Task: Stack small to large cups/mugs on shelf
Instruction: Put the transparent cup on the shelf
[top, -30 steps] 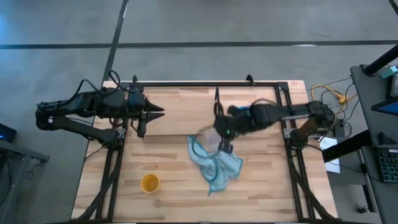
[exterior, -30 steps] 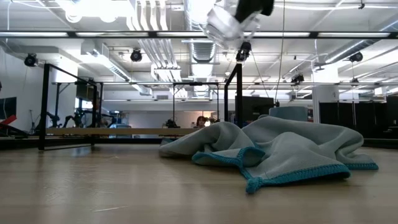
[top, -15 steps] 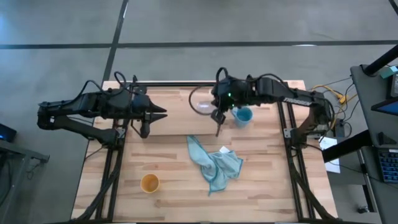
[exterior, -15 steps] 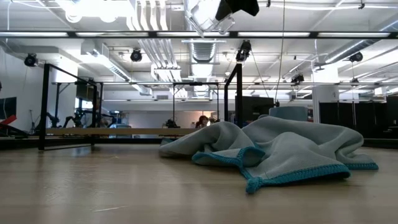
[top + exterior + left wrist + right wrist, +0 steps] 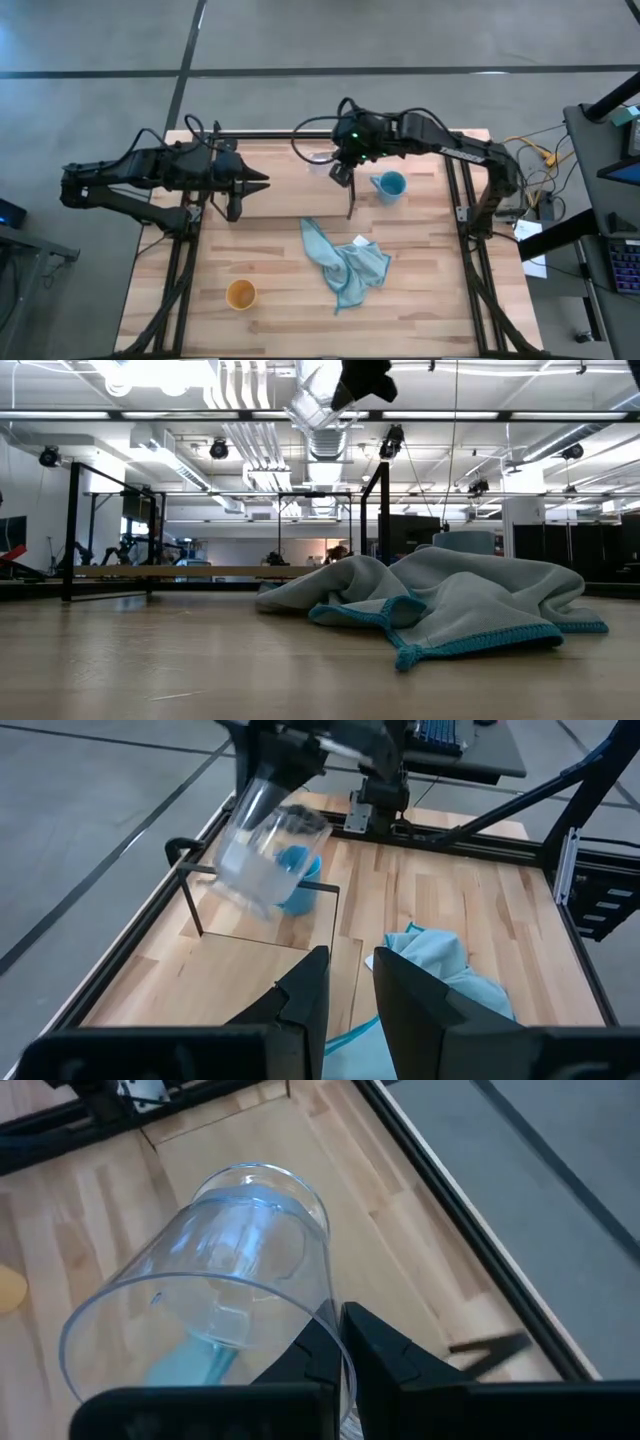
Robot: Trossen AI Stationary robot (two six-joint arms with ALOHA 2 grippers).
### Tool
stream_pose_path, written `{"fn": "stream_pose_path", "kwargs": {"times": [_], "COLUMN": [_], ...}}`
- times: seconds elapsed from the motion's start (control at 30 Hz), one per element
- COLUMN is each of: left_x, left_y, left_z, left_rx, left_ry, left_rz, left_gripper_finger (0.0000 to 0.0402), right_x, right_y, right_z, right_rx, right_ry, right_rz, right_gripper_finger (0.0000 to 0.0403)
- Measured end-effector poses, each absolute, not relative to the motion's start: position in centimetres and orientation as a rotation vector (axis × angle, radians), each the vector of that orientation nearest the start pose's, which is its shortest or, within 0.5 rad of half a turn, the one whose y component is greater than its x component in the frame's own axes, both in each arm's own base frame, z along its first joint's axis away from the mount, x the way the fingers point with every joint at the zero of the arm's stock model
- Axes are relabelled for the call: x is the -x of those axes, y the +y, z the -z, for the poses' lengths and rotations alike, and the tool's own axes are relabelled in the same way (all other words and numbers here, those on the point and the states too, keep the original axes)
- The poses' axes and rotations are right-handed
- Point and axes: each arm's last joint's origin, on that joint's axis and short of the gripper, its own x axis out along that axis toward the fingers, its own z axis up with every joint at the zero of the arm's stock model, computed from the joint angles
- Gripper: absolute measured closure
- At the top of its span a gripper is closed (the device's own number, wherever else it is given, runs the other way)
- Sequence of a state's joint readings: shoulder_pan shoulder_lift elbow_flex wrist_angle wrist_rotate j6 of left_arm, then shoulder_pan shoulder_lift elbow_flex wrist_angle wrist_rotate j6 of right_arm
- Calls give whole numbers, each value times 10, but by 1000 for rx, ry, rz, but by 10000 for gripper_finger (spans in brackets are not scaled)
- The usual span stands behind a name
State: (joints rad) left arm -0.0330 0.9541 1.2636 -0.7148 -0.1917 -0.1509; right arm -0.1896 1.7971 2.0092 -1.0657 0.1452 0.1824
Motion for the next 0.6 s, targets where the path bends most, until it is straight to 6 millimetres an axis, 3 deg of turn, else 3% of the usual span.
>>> {"fn": "stream_pose_path", "kwargs": {"times": [0.17, 0.37, 0.6], "left_x": [-167, -160, -154], "left_y": [0, 1, 2], "left_z": [-414, -417, -419], "left_rx": [105, 103, 98], "left_ry": [382, 362, 345], "left_rz": [-186, -200, -235], "left_gripper_finger": [333, 333, 334], "right_x": [-373, -381, -406], "right_y": [-88, -97, -103], "right_z": [-397, -376, -354], "right_rx": [-240, -303, -303], "right_ry": [869, 1106, 1147], "right_rz": [402, 453, 421], "right_gripper_finger": [394, 394, 394]}}
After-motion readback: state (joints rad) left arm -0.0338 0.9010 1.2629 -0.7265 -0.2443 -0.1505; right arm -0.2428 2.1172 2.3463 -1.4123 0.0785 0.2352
